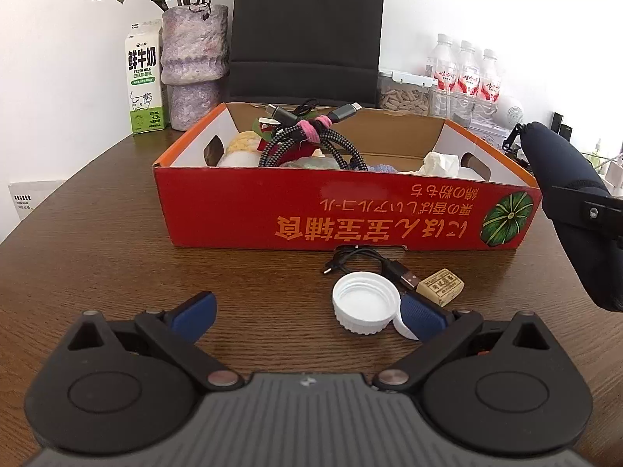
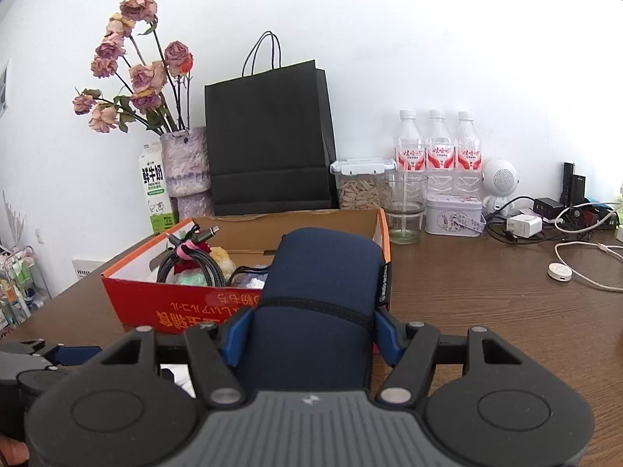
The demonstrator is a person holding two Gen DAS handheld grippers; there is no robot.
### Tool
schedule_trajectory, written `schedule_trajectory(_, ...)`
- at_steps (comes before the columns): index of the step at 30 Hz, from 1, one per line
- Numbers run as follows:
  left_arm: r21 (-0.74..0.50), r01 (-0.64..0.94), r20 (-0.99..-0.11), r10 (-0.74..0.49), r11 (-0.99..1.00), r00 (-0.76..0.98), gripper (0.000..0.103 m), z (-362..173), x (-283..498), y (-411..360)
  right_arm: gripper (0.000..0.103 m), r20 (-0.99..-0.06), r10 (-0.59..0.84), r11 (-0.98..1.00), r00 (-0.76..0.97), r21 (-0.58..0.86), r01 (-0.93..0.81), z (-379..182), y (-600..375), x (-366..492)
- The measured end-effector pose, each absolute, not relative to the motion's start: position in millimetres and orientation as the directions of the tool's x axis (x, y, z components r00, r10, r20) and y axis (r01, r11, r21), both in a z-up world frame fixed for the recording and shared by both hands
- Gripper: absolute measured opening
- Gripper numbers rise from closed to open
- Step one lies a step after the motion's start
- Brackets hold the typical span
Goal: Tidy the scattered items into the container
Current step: 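Lift the pouch with right tool while left tool grasps the white bottle cap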
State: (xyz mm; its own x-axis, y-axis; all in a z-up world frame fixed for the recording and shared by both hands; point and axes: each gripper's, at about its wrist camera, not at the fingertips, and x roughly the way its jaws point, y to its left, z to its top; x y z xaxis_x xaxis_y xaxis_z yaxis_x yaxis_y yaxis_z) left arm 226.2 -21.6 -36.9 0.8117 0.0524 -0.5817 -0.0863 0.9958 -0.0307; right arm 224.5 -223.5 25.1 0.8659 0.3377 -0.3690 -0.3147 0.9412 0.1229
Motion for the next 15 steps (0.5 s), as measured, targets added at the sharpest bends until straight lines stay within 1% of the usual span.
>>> schedule_trajectory(3, -0.018, -0.091, -0.599, 0.062, 0.996, 0.798, 0.1, -39, 233, -26, 0.063, -0.368, 0.344, 0.939, 0.864, 0.132, -0.317, 24, -228, 221)
schedule_trajectory(4, -0.025, -0.087, -0.606, 0.054, 0.996, 0.794, 0.096, -39, 234, -26, 0.063, -0.362, 0.346, 0.938, 0.866, 0.136, -0.319, 23, -229, 219)
schedule_trajectory(7, -0.041, -0.072, -0.608, 0.033, 0.997, 0.793, 0.095, -40, 234, -25, 0.061, -0.355, 0.335, 0.942, 0.873, 0.135, -0.307, 21, -231, 215)
schedule_trajectory(10, -0.034, -0.067, -0.606, 0.032, 0.997, 0.795, 0.088, -41, 234, -25, 0.06, -0.366, 0.339, 0.941, 0.867, 0.124, -0.316, 18, -227, 214)
schedule_trajectory(12, -0.035, -0.055, -0.604, 0.023, 0.998, 0.797, 0.086, -40, 234, -26, 0.06, -0.376, 0.342, 0.939, 0.861, 0.11, -0.325, 15, -223, 214)
schedule_trajectory(13, -0.03, -0.051, -0.603, 0.022, 0.998, 0.797, 0.083, -40, 235, -26, 0.059, -0.379, 0.343, 0.939, 0.859, 0.108, -0.327, 14, -221, 213)
schedule_trajectory(14, -0.029, -0.047, -0.602, 0.02, 0.998, 0.798, 0.078, -39, 235, -27, 0.059, -0.38, 0.345, 0.938, 0.858, 0.103, -0.331, 14, -220, 213)
schedule_trajectory(15, -0.03, -0.043, -0.603, 0.016, 0.999, 0.798, 0.077, -39, 236, -27, 0.059, -0.38, 0.346, 0.938, 0.858, 0.102, -0.333, 14, -219, 212)
